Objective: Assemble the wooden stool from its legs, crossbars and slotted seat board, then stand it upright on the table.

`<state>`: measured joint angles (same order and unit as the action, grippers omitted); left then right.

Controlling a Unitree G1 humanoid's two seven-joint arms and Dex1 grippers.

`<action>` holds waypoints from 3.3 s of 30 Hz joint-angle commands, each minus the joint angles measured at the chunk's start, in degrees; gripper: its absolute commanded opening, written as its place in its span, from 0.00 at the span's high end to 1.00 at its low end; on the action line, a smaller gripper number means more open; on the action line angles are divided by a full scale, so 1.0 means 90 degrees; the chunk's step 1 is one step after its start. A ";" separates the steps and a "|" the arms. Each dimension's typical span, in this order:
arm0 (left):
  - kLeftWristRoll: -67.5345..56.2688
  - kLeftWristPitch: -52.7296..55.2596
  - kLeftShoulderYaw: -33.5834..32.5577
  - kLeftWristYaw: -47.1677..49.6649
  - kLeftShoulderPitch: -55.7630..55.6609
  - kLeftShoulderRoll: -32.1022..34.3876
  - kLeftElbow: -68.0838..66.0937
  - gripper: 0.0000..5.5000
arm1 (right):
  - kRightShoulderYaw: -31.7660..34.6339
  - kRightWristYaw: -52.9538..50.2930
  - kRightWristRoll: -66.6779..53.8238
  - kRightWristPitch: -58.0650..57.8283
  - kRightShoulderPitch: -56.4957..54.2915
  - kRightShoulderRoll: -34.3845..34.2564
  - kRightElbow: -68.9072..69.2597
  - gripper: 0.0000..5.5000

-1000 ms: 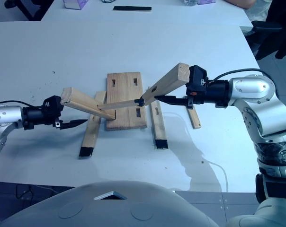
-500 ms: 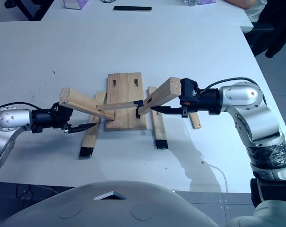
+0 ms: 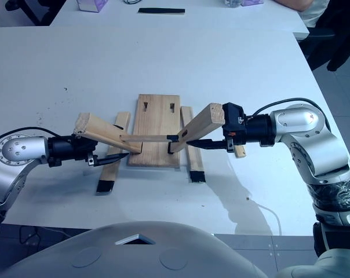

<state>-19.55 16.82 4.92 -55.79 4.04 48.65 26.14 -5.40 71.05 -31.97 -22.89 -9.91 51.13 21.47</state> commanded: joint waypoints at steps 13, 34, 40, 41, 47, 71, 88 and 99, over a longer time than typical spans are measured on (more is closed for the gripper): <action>0.0357 0.0194 0.0333 0.0303 -0.0026 -0.0356 0.0154 0.30 | -0.0835 0.0441 0.0186 -0.0242 -0.0059 0.0332 0.0214 0.64; 0.0796 0.0688 0.1394 0.0272 -0.1121 -0.0971 0.0492 0.30 | -0.3522 0.0018 0.1324 -0.2043 -0.1144 -0.0447 -0.0623 0.64; 0.1133 0.0782 0.1953 0.0064 -0.1758 -0.1211 0.0172 0.30 | -0.3759 -0.0333 0.1342 -0.2277 -0.1284 -0.0888 -0.0674 0.64; 0.1163 0.0810 0.2039 0.0022 -0.1875 -0.1267 0.0138 0.30 | -0.3778 -0.0383 0.1332 -0.2302 -0.1293 -0.0939 -0.0675 0.64; 0.0931 0.1087 0.1885 0.0076 -0.2015 -0.1430 0.0182 0.24 | -0.3456 -0.0687 0.1037 -0.2295 -0.1168 -0.0994 -0.0380 0.64; 0.0731 0.0407 -0.0131 0.0279 0.0205 -0.0370 0.0309 0.02 | -0.0279 -0.1912 0.0310 -0.2200 0.0259 -0.0357 0.1463 0.48; 0.0693 0.0866 0.0192 0.0930 0.0354 -0.0937 0.0641 0.02 | 0.0627 -0.3852 0.0369 -0.2534 0.0740 -0.1252 0.1461 0.48; 0.0613 0.1370 0.0802 0.1467 0.0553 -0.1465 0.1272 0.02 | 0.0881 -0.5382 0.0731 -0.2452 0.0667 -0.2263 0.1314 0.48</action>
<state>-13.09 27.73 11.49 -43.39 9.79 36.10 36.65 2.23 24.50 -26.73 -45.38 -3.81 31.60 33.78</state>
